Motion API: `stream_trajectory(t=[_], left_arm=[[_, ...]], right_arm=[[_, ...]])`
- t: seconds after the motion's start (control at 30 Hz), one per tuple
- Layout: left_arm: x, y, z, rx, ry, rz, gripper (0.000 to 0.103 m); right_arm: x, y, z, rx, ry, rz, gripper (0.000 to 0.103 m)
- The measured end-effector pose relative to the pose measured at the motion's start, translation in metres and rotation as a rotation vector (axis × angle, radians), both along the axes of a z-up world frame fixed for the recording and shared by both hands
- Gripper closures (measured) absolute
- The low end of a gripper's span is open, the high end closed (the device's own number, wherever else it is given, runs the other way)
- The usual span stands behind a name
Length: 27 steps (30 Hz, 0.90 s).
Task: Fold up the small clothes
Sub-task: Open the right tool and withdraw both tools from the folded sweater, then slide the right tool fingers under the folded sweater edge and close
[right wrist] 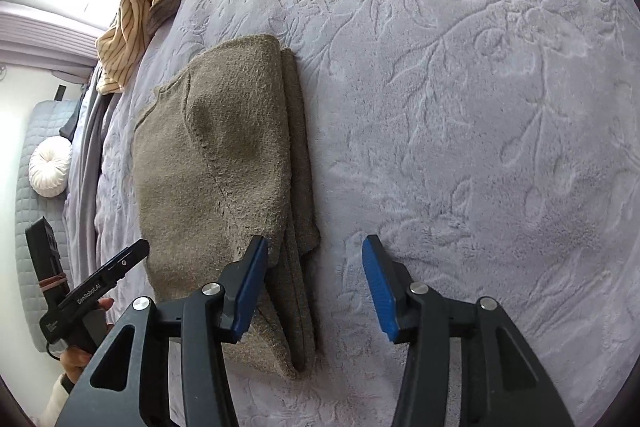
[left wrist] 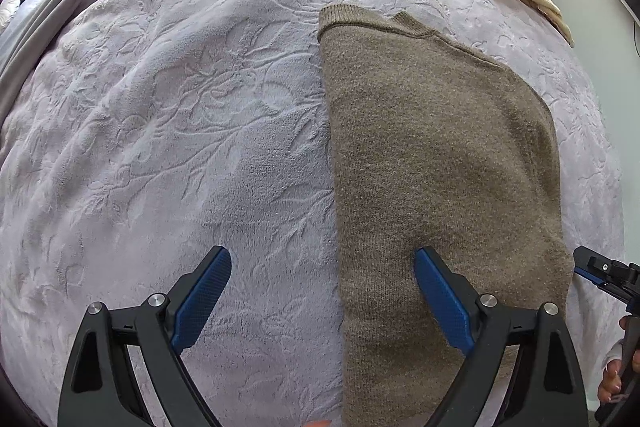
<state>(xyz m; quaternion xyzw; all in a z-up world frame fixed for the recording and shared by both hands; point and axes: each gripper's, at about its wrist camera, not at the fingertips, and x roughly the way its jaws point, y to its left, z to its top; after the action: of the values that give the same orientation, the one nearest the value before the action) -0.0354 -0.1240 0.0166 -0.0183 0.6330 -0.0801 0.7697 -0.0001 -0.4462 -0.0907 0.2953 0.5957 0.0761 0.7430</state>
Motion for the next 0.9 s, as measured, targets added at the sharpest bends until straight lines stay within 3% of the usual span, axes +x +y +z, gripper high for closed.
stream_trajectory(t=[0.13,0.43,0.6,0.9], left_arm=[[0.001,0.005,0.004,-0.011,-0.009,0.017,0.0],[0.016,0.014,0.001,0.014,0.005,0.05,0.0],[0.029,0.014,-0.006,-0.089,0.061,0.045,0.0],[0.05,-0.02,-0.03,-0.187,0.131,-0.02,0.0]], right_arm=[[0.0,0.001,-0.001,0.026,-0.003,0.004,0.035],[0.009,0.008,-0.001,0.062,-0.021,0.023,0.032],[0.025,0.015,-0.004,0.1,-0.038,0.055,0.032],[0.058,0.019,-0.034,0.175,0.004,0.088,0.031]])
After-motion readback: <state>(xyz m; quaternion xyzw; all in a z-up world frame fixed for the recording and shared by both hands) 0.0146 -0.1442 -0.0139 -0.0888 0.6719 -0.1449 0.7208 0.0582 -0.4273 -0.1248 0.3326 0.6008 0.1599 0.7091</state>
